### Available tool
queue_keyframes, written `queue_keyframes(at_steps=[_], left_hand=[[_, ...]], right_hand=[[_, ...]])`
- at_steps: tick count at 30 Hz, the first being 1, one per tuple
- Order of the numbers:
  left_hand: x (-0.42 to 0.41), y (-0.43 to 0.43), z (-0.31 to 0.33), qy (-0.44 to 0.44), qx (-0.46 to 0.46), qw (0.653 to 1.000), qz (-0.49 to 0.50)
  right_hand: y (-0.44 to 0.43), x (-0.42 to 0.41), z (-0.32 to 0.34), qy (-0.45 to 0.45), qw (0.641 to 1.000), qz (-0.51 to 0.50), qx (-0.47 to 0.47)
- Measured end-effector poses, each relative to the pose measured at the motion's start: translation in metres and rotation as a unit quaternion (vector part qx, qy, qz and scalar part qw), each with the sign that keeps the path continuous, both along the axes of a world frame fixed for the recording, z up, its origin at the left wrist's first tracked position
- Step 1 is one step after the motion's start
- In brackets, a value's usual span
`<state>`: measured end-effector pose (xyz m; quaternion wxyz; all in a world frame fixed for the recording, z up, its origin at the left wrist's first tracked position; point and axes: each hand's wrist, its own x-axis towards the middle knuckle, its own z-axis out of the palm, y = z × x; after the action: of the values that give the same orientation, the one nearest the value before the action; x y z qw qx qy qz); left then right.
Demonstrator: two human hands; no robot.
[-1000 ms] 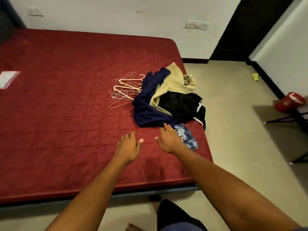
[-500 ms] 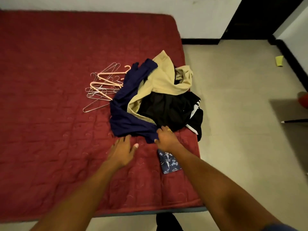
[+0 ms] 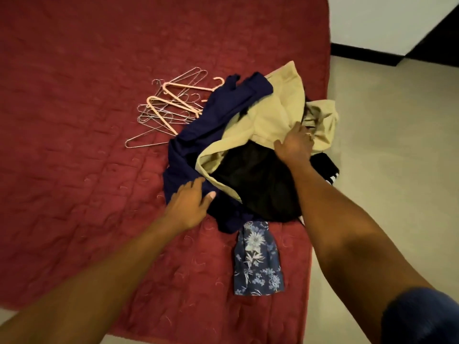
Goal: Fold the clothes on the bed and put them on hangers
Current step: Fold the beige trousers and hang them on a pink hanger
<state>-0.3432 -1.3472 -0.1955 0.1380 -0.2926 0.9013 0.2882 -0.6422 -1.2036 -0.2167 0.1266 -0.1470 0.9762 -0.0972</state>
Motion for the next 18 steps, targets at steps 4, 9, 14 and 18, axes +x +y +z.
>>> queue_keyframes(at_steps=[4, 9, 14, 18], left_hand=[[0.025, 0.0, -0.011, -0.008, 0.054, 0.997, 0.054], [0.017, -0.016, 0.028, 0.022, 0.081, 0.988, 0.132], [-0.026, -0.033, 0.103, 0.116, 0.238, 0.935, 0.235], [-0.06, -0.025, 0.176, 0.134, 0.531, 0.789, 0.278]], right_hand=[[0.009, -0.018, 0.015, -0.013, 0.999, -0.032, -0.035], [-0.017, -0.023, 0.118, 0.093, 0.974, -0.08, -0.189], [-0.041, 0.033, 0.209, 0.237, 0.878, -0.096, -0.405], [-0.035, 0.091, 0.278, 0.219, 0.757, -0.055, -0.613]])
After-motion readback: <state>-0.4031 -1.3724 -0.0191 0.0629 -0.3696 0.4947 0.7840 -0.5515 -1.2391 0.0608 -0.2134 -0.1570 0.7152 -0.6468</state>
